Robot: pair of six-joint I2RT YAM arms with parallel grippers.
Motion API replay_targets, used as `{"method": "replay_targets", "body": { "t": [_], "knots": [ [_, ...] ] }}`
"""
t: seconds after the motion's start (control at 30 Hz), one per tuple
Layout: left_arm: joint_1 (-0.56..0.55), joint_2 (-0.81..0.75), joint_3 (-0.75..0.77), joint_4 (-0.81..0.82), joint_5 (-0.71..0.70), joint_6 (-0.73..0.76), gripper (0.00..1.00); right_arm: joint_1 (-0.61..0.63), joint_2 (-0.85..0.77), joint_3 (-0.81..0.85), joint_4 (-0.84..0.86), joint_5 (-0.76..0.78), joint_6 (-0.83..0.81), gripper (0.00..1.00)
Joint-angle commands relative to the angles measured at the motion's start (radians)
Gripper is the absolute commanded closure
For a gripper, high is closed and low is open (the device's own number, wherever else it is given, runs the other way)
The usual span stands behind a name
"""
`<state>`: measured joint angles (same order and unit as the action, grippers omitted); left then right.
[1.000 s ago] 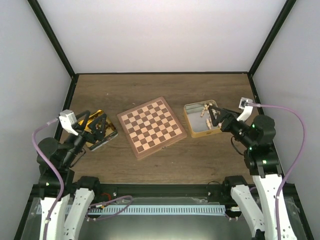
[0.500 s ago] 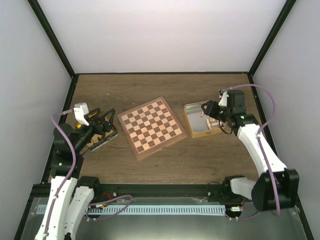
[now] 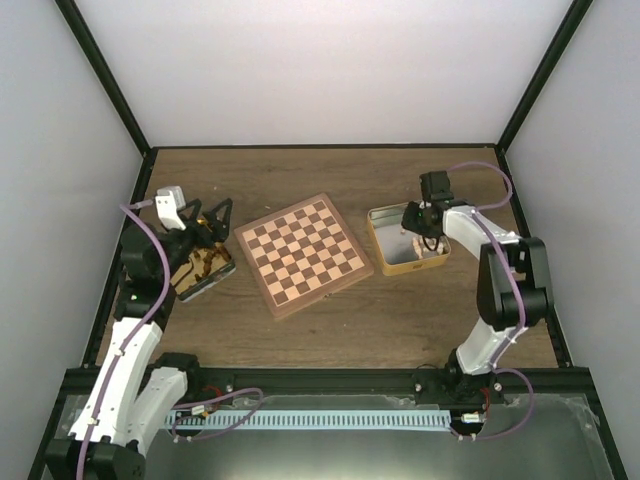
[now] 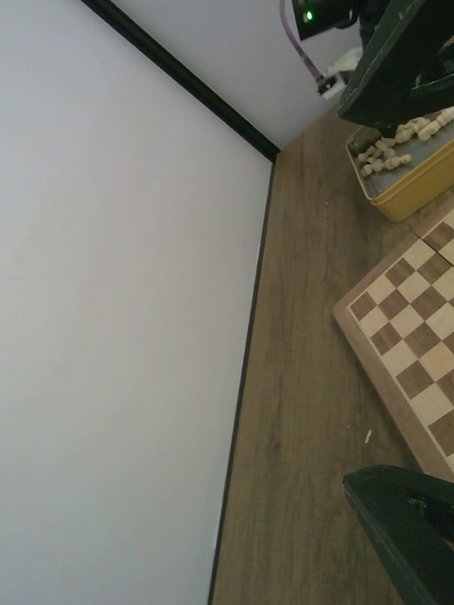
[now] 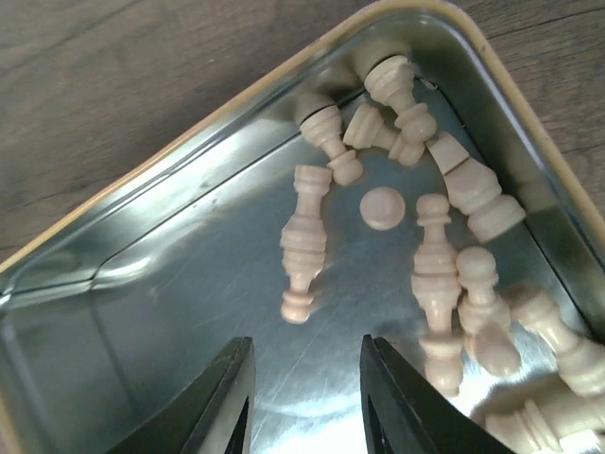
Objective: Set up the chess pieces on the board
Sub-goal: Pick up the chess piece from the storage box.
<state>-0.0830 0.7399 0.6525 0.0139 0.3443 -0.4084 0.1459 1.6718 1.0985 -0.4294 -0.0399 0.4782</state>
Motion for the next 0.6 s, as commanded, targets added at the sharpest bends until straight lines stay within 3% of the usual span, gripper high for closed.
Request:
{"method": "replay_targets", "body": {
  "t": [0.0, 0.1, 0.3, 0.57],
  "knots": [
    [0.006, 0.002, 0.012, 0.06, -0.022, 0.039, 0.0, 0.026, 0.095, 0.098, 0.028, 0.095, -0.01, 0.67],
    [0.006, 0.003, 0.015, 0.057, -0.021, 0.044, 0.0, 0.029, 0.153, 0.149, 0.021, 0.147, -0.003, 0.68],
    [0.006, 0.0, 0.011, 0.054, -0.029, 0.045, 0.0, 0.029, 0.231, 0.206, -0.032, 0.317, 0.022, 0.81],
    [0.006, 0.012, 0.011, 0.06, -0.028, 0.039, 0.0, 0.029, 0.272, 0.217, -0.011, 0.314, 0.011, 0.77]
  ]
}}
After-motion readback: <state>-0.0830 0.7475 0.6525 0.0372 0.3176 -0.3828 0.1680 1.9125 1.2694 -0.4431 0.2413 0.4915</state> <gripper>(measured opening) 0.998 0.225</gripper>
